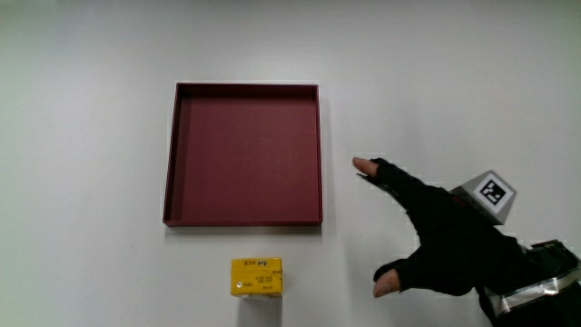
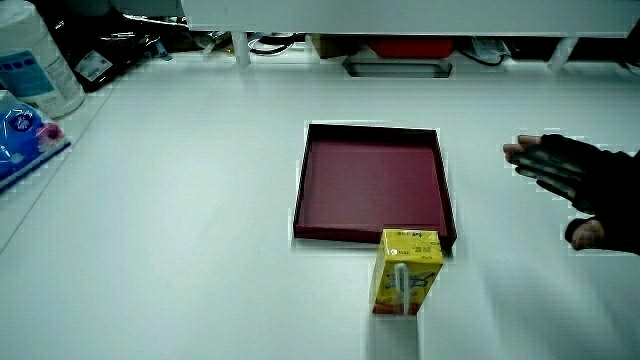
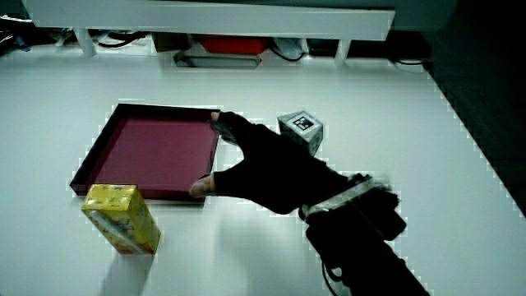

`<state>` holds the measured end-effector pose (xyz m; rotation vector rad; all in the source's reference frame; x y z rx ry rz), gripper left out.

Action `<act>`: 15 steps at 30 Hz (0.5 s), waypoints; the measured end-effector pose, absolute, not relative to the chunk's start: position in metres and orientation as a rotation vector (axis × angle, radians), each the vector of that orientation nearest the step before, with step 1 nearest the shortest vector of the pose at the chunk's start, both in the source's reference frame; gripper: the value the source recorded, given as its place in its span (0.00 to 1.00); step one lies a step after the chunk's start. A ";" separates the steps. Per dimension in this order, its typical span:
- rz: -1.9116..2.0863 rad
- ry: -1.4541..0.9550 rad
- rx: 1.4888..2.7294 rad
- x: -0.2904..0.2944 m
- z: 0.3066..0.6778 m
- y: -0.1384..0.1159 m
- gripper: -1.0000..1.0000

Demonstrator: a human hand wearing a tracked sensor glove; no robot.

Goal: Pick ice redtea

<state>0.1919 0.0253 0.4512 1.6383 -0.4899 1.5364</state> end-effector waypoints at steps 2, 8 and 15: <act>1.555 -0.499 1.606 0.181 0.452 0.029 0.50; 1.541 -0.520 1.552 0.155 0.462 0.038 0.50; 1.513 -0.567 1.515 0.128 0.477 0.050 0.50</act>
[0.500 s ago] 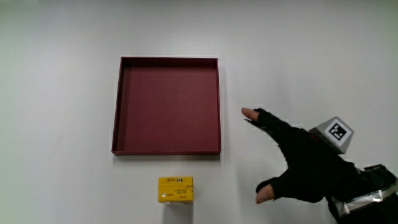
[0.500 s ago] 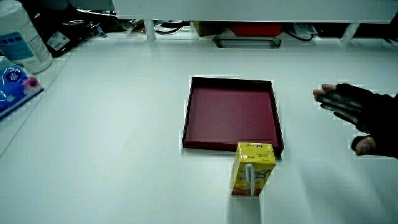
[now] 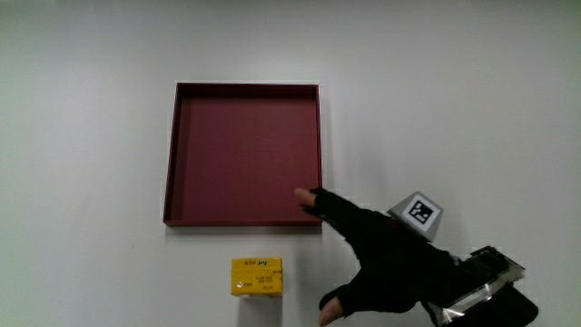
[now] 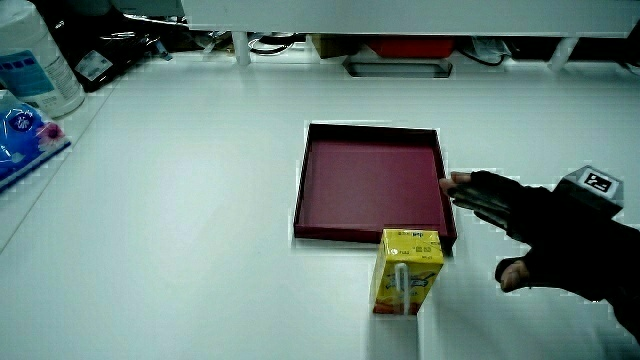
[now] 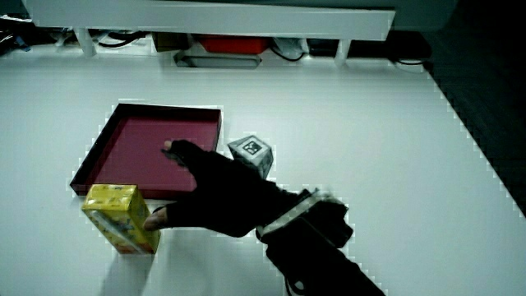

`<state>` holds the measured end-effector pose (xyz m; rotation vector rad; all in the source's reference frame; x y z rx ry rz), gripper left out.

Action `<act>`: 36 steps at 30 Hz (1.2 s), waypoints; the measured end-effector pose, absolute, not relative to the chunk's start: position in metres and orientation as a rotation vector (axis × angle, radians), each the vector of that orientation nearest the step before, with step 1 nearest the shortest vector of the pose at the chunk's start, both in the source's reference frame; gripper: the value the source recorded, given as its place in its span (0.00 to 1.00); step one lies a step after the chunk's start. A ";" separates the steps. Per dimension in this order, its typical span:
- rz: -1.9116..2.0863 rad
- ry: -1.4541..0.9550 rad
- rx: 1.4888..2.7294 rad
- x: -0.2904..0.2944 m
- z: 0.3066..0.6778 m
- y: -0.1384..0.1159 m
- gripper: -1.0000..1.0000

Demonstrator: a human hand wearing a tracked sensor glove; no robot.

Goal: Pick ice redtea

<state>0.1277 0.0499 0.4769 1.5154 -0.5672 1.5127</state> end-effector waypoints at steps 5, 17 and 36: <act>1.517 -0.625 1.519 0.110 0.485 0.057 0.50; 1.590 -0.690 1.451 0.086 0.488 0.062 0.50; 1.769 -0.609 1.508 0.088 0.496 0.065 0.76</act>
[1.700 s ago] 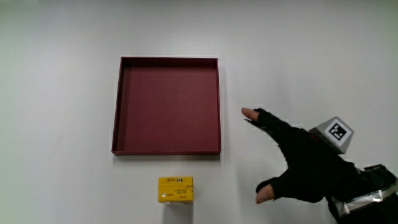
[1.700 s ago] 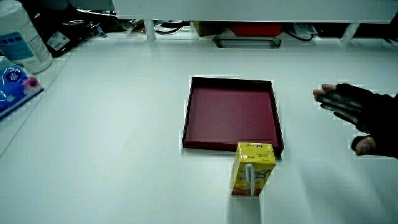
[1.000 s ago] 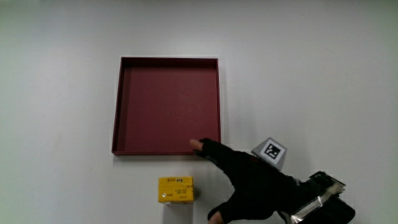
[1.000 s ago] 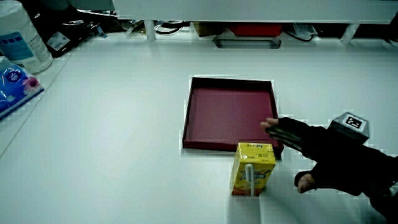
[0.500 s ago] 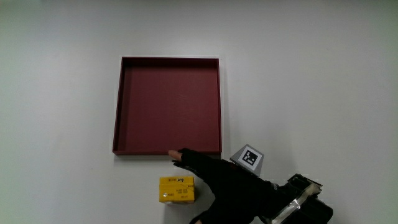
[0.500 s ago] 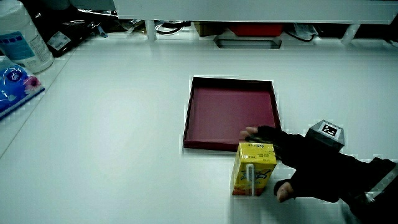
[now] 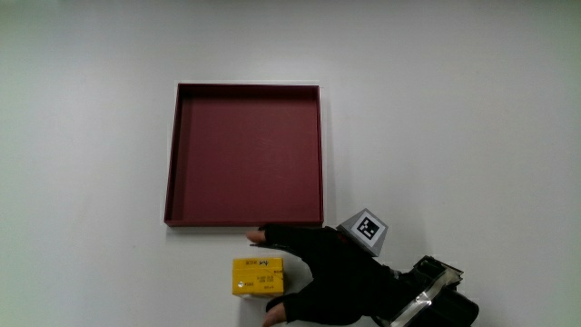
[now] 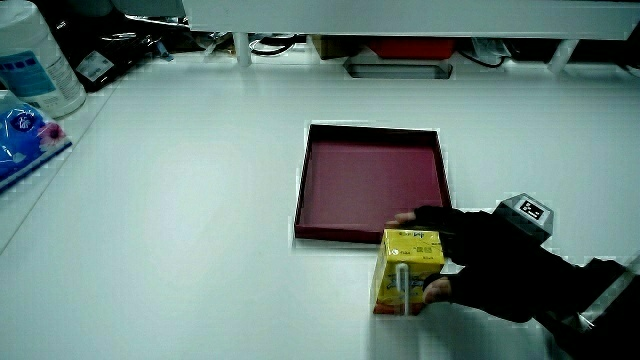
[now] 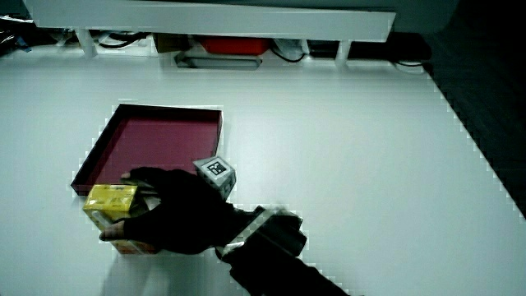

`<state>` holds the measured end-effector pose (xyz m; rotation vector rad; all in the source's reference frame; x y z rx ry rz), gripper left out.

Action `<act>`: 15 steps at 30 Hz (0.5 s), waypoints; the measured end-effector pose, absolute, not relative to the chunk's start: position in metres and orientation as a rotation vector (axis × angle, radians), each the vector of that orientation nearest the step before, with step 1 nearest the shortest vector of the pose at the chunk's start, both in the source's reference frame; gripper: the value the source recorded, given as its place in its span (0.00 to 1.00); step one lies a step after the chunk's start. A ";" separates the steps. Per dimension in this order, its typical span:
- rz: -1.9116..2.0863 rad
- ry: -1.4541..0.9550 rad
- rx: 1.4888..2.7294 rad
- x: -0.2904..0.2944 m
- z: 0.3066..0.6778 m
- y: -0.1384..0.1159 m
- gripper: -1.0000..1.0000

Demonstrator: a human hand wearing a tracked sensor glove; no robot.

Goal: Pick ice redtea

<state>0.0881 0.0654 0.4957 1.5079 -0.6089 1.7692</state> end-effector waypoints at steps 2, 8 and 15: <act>1.772 -0.589 1.509 0.088 0.497 0.067 0.79; 1.788 -0.584 1.524 0.089 0.498 0.068 0.90; 1.815 -0.579 1.527 0.088 0.498 0.069 1.00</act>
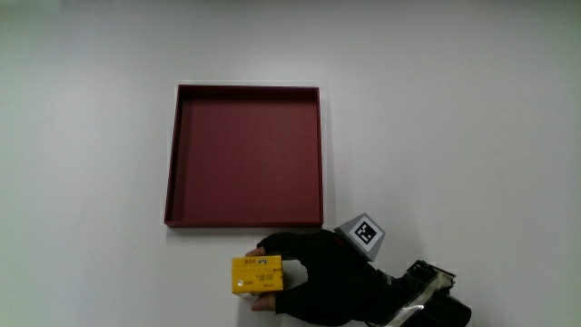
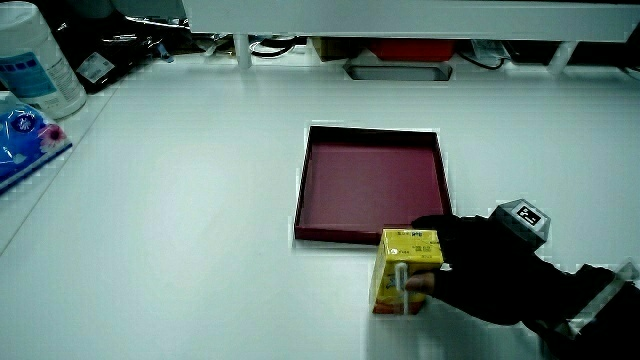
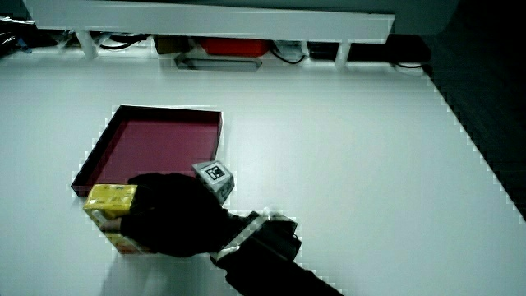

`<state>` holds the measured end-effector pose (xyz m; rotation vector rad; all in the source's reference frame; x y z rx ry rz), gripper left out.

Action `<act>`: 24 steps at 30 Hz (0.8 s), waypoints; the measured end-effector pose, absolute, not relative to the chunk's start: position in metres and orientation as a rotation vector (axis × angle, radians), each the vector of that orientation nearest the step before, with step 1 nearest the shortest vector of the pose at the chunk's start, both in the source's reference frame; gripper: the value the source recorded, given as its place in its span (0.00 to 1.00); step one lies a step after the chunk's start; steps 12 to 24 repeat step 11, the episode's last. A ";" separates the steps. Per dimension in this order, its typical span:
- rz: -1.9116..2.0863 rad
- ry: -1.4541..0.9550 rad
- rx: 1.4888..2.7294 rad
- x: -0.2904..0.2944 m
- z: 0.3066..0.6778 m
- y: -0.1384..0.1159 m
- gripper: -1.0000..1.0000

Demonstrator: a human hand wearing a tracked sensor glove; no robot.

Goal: Pick ice redtea

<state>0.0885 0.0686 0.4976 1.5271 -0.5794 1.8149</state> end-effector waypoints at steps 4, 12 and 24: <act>1.816 -0.594 1.531 0.087 0.493 0.065 1.00; 1.913 -0.634 1.514 0.086 0.466 0.044 1.00; 1.913 -0.634 1.514 0.086 0.466 0.044 1.00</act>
